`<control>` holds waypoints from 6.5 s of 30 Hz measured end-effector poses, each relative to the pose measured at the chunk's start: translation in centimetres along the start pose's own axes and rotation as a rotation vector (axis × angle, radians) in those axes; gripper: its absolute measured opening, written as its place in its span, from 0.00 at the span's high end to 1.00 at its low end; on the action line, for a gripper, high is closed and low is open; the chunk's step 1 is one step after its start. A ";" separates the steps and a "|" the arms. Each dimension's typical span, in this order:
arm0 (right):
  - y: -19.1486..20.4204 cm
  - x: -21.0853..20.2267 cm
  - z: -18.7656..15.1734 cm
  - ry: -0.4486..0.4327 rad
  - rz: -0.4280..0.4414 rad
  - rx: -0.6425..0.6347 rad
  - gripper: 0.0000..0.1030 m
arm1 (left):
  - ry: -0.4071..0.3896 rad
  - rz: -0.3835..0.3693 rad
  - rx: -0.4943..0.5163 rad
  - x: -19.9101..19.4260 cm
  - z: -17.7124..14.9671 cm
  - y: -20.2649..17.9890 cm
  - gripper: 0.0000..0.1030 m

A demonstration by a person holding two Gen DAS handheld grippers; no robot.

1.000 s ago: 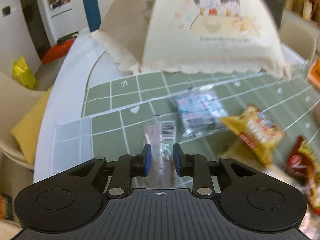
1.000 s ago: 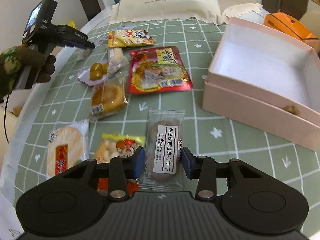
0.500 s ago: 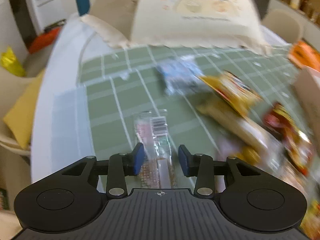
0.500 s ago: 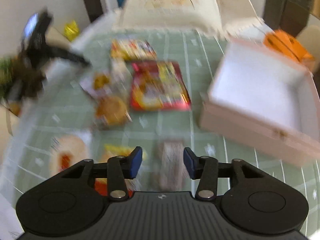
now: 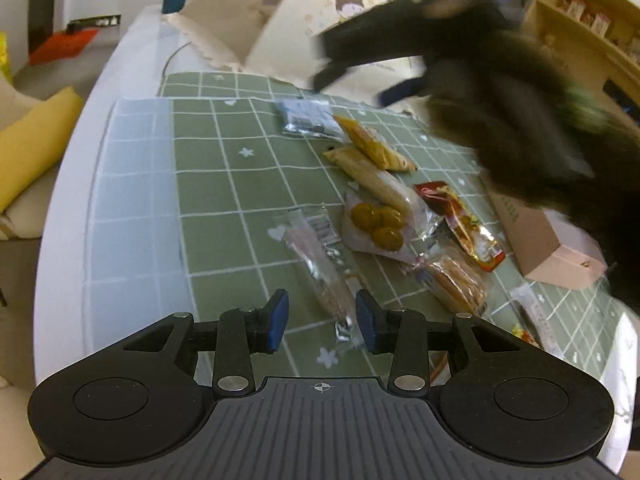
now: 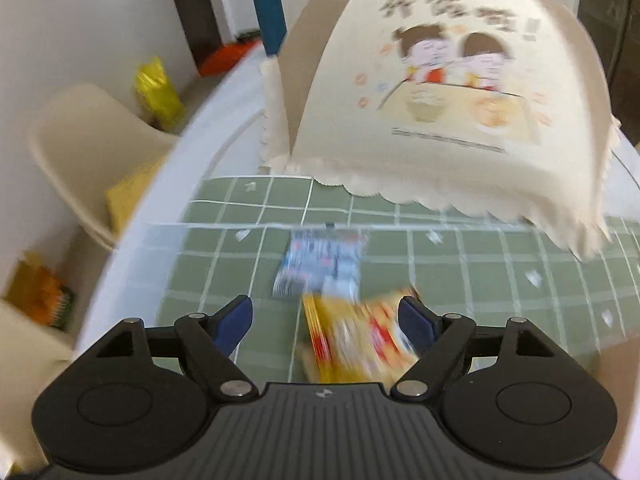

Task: Organize snacks

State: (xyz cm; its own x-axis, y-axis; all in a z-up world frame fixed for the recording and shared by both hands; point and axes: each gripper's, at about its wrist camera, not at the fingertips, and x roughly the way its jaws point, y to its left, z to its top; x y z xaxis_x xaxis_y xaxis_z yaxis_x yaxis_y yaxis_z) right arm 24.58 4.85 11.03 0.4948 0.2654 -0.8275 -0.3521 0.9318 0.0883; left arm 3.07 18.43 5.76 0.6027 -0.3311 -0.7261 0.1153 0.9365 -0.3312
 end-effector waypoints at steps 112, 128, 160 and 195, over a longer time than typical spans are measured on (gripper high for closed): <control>-26.7 -22.5 -20.4 -0.333 -0.268 0.111 0.23 | -0.055 -0.174 -0.064 4.6 -1.5 -19.7 0.79; -19.4 -18.0 -30.9 -0.105 0.041 -0.015 0.23 | -0.019 -0.034 -0.131 -3.5 -16.6 -18.2 0.79; -9.5 -13.4 -30.8 -0.071 0.114 -0.226 0.24 | -0.077 0.075 -0.351 -3.2 -11.5 -14.7 0.78; -20.2 -20.8 -38.8 -0.109 -0.079 0.132 0.24 | -0.049 0.248 -0.010 1.2 -5.6 -20.5 0.32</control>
State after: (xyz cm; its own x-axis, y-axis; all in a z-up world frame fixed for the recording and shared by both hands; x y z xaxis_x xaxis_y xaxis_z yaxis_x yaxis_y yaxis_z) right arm -9.45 -29.14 4.92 0.6023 0.2086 -0.7705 -0.2048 0.9733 0.1033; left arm -3.03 -1.86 8.29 0.6490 -0.0851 -0.7560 -0.0485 0.9871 -0.1527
